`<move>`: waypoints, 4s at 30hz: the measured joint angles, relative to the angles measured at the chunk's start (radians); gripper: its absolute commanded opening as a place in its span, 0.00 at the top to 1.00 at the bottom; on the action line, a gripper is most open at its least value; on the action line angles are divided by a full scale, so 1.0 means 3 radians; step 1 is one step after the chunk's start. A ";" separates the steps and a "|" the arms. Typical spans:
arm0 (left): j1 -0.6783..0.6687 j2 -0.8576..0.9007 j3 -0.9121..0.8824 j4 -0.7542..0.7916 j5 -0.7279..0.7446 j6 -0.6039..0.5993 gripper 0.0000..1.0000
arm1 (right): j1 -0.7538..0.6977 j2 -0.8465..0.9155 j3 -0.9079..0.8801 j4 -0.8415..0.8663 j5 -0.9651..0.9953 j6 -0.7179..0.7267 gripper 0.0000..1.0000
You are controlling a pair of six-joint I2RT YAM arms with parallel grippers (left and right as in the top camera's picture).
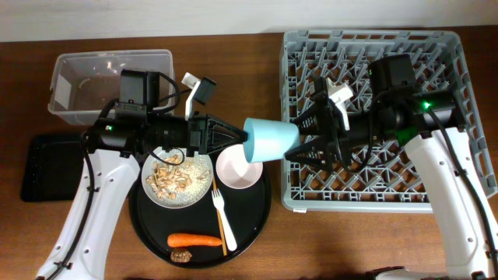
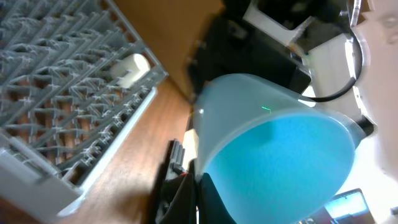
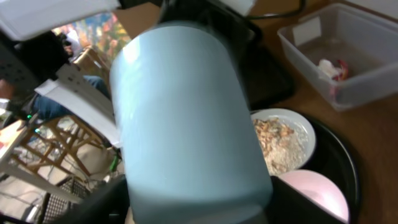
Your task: Sort waste into correct bins and load items into the dishwasher rack
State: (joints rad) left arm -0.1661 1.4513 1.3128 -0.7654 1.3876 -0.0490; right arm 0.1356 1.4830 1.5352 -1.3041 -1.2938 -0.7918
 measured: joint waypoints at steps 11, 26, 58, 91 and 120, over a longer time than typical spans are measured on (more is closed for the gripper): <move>0.0036 0.0006 0.0000 0.0027 -0.0025 0.0001 1.00 | -0.0014 0.0000 0.0000 0.0015 -0.0056 -0.0005 0.61; -0.0010 0.0006 0.0003 0.0061 -0.0240 0.0014 0.88 | 0.0006 0.0004 0.0000 0.0024 0.0033 0.0010 0.68; -0.0010 0.0006 0.0003 -0.0127 -0.0870 0.0078 0.87 | 0.0006 0.0004 0.0000 -0.0024 0.0336 0.0023 0.67; -0.0010 0.0880 0.0004 0.0633 -0.2958 -0.0106 0.38 | -0.0305 0.0008 -0.0001 -0.0020 0.3058 0.1708 0.32; -0.0271 0.1835 0.0003 0.1601 -0.2464 -0.1395 0.50 | -0.0310 0.0010 -0.0001 -0.0088 0.3140 0.1769 0.32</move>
State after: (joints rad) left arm -0.2474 2.0018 1.3136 -0.2852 0.6483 -0.4675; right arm 0.0425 1.4860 1.5349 -1.3304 -0.3519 -0.2611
